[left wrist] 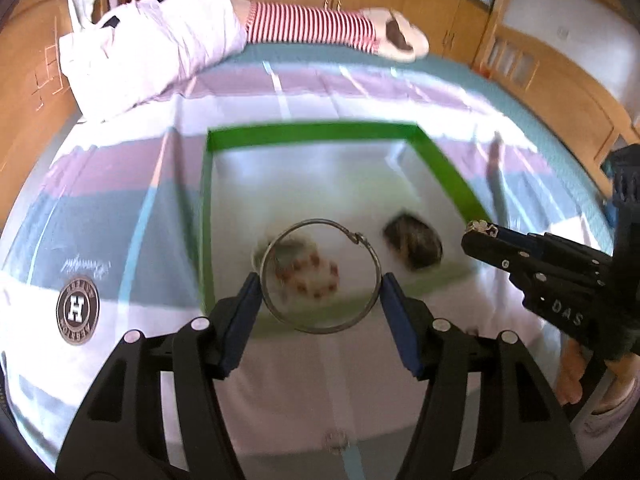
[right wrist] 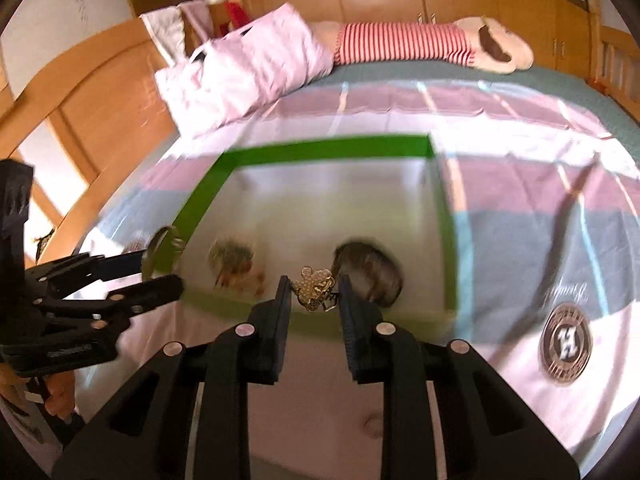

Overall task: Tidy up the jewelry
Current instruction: 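Release the silver hoop into the green box while the right gripper drops the flower brooch in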

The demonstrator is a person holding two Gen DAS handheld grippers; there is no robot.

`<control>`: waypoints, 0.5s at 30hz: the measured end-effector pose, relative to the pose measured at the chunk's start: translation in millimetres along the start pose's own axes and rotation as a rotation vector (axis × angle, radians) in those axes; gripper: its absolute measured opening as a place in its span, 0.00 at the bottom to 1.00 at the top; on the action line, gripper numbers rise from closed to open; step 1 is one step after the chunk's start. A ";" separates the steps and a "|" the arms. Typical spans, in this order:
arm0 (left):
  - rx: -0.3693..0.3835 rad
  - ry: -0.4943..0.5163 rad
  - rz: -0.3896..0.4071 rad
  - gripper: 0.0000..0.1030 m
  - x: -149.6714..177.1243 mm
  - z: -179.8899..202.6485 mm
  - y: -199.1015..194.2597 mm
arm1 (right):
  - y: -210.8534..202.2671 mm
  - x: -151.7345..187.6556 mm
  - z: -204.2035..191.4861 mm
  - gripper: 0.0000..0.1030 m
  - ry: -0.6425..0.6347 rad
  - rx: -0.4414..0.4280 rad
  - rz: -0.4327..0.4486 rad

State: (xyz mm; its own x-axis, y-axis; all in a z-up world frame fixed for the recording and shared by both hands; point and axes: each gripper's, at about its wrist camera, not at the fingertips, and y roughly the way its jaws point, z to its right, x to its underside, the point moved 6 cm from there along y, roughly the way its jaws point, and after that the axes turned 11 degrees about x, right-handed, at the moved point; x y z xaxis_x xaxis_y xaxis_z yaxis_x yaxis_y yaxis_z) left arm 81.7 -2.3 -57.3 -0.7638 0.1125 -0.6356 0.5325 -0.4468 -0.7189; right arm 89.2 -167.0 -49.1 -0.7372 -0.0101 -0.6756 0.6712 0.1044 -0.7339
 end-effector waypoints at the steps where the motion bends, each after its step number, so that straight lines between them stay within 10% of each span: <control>1: 0.000 -0.015 0.003 0.60 -2.4 -4.5 0.9 | 2.8 -3.9 2.4 0.24 0.005 0.006 0.001; 15: -0.023 -0.039 -0.064 0.60 -9.0 -14.7 52.4 | 46.5 2.6 20.5 0.26 0.055 0.076 -0.092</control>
State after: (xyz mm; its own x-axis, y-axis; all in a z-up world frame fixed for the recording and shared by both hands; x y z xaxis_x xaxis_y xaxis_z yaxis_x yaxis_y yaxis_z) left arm 121.8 -13.7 -93.4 -0.8102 0.1054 -0.5767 0.4895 -0.4196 -0.7644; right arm 120.0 -182.5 -86.5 -0.7978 0.0386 -0.6017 0.6028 0.0297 -0.7974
